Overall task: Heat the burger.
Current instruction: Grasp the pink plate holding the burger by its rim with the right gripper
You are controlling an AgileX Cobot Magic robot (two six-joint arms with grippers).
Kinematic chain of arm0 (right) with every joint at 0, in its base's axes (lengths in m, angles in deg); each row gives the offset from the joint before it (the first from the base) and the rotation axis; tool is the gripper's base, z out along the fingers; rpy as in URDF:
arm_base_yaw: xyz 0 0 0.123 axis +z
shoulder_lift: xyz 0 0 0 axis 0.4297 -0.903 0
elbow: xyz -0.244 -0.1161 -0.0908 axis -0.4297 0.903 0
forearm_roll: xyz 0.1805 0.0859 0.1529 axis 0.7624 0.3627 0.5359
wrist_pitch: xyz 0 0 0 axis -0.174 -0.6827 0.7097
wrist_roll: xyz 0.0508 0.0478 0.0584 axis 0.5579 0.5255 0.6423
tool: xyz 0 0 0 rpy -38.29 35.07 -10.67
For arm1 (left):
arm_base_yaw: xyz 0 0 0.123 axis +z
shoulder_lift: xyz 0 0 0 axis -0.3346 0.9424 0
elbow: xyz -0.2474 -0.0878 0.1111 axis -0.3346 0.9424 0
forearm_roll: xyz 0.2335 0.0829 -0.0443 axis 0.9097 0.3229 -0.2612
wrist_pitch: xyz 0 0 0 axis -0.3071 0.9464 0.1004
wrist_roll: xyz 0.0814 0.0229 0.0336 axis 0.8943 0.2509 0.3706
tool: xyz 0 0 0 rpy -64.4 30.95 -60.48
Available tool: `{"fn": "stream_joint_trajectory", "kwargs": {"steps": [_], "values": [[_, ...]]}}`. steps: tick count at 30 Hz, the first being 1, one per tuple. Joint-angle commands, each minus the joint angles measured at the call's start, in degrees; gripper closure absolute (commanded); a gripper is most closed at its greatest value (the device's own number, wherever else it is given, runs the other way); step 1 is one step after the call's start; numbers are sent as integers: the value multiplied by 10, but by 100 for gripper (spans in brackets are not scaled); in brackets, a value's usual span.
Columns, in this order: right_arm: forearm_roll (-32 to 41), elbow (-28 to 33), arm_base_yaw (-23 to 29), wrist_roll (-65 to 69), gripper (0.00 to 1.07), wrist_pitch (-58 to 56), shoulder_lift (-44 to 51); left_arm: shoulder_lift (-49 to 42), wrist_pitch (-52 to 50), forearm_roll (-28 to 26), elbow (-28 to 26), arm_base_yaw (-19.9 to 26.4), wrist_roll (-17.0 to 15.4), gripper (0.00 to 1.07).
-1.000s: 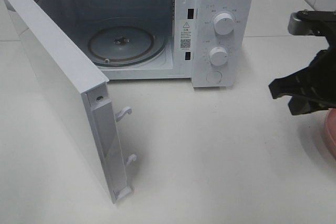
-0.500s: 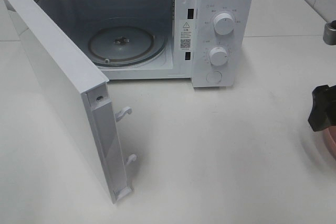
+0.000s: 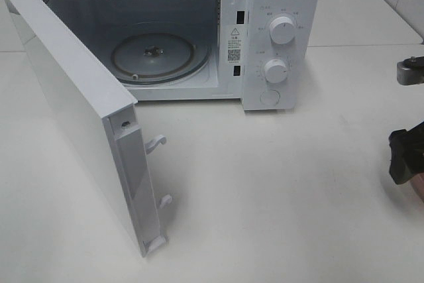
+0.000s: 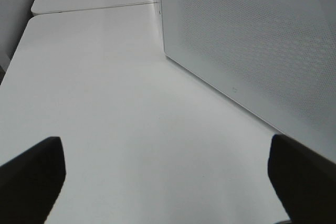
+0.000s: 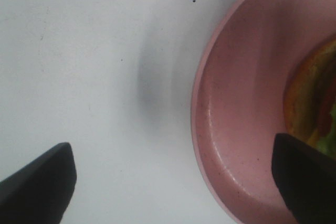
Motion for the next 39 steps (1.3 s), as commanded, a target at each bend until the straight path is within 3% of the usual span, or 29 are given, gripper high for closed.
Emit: {"fn": "stream_joint_trajectory", "kwargs": {"steps": [1, 23, 30, 39], "values": [[-3, -2, -4, -1, 13, 24, -17, -13, -5, -2, 2, -2, -1, 9], [-33, -2, -37, 25, 23, 97, -125, -13, -5, -2, 2, -2, -1, 9], [-33, -2, -37, 22, 40, 110, -155, -13, -5, -2, 2, -2, -1, 9], [-33, -2, -37, 20, 52, 123, -167, -13, -5, -2, 2, -2, -1, 9]]}}
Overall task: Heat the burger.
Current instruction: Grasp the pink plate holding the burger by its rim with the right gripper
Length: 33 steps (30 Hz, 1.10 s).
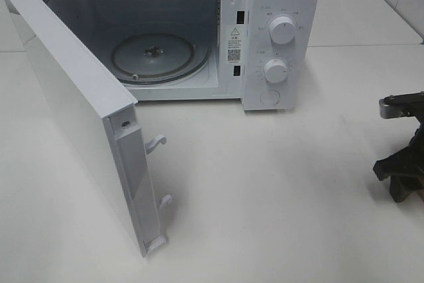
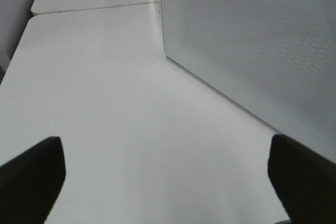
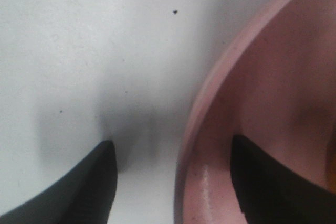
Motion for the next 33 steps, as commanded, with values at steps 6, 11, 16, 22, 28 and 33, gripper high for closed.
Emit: {"fn": "stream_joint_trajectory", "kwargs": {"steps": [6, 11, 16, 22, 28, 33], "values": [[-15, -1, -4, 3, 90, 7, -4, -13, -5, -2, 2, -2, -1, 9], [-14, -1, -4, 3, 107, 7, -4, -13, -5, -2, 2, -2, -1, 9], [-10, -1, -4, 10, 107, 8, -4, -13, -5, -2, 2, -2, -1, 9], [-23, -1, -3, 32, 107, 7, -3, -13, -5, -2, 2, -2, -1, 9], [-53, -1, -3, 74, 107, -19, -2, -13, -5, -2, 2, -2, -1, 9], [-70, -1, -3, 97, 107, -28, 12, -13, -5, -2, 2, -2, -1, 9]]}}
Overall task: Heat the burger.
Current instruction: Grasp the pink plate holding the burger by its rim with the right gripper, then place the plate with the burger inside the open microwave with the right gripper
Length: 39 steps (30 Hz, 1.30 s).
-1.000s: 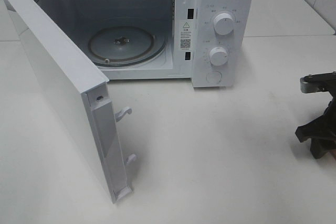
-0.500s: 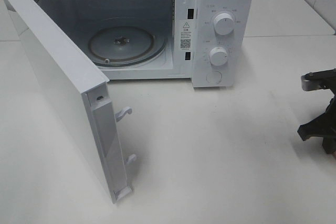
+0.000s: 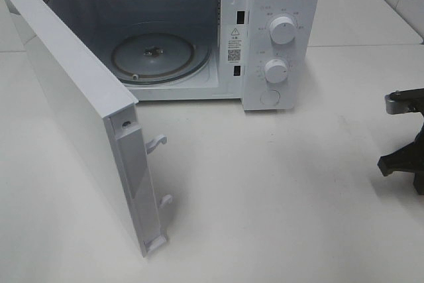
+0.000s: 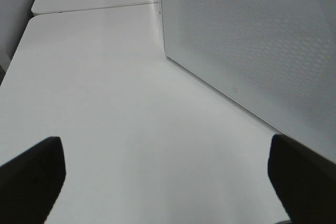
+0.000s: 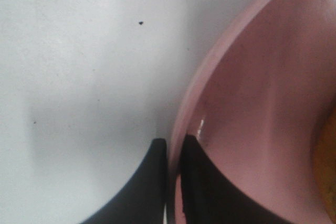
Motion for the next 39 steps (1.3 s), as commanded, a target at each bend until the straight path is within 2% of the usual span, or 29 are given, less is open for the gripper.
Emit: {"fn": "stream_joint_trajectory", "kwargs": {"steps": [1, 8, 27, 39], "values": [[-17, 2, -3, 30, 107, -28, 17, -13, -5, -2, 2, -2, -1, 9], [-37, 2, -2, 55, 107, -52, 41, -13, -5, -2, 2, -2, -1, 9], [-166, 2, 116, 165, 107, -132, 51, -13, -5, -2, 2, -2, -1, 9], [-190, 2, 178, 186, 107, -197, 70, -13, -5, -2, 2, -2, -1, 9]]}}
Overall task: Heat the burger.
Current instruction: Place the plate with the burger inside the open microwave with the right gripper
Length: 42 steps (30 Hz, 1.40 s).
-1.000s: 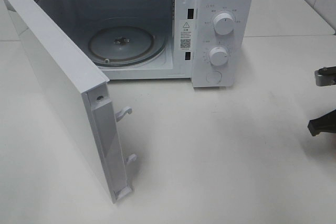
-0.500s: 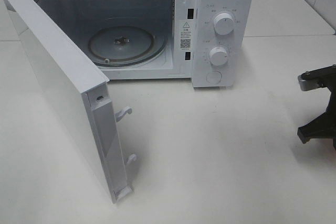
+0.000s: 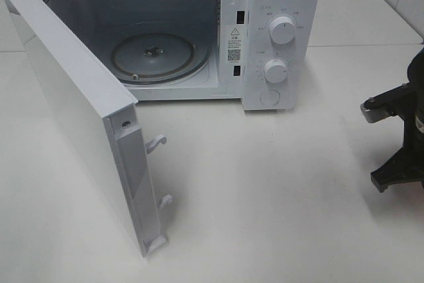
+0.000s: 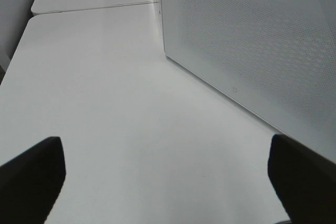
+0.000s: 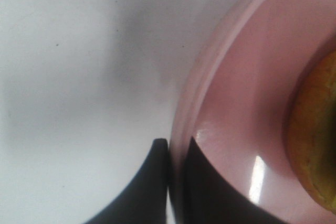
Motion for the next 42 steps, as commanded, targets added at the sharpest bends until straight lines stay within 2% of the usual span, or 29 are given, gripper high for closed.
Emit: {"fn": "stream_joint_trajectory", "kwargs": {"steps": [1, 8, 16, 18, 29, 31, 34, 36, 42], "values": [[-28, 1, 24, 6, 107, -49, 30, -13, -5, -2, 2, -2, -1, 9], [-32, 2, 61, 6, 107, -82, 68, -13, -5, -2, 2, -2, -1, 9], [-29, 35, 97, 8, 107, -88, 117, -13, -5, -2, 2, -2, -1, 9], [-26, 50, 124, 16, 107, -92, 147, -13, -5, -2, 2, -2, -1, 9], [-25, 82, 183, 27, 107, -105, 209, -13, -5, -2, 2, -2, -1, 9], [-25, 95, 213, 28, 107, -108, 230, -13, -5, -2, 2, -2, -1, 9], [-25, 99, 222, 28, 107, -108, 235, -13, -5, -2, 2, -2, -1, 9], [-21, 105, 253, 29, 107, -116, 253, -13, -5, -2, 2, -2, -1, 9], [-21, 108, 289, 29, 107, -125, 258, -13, -5, -2, 2, -2, -1, 9]]}}
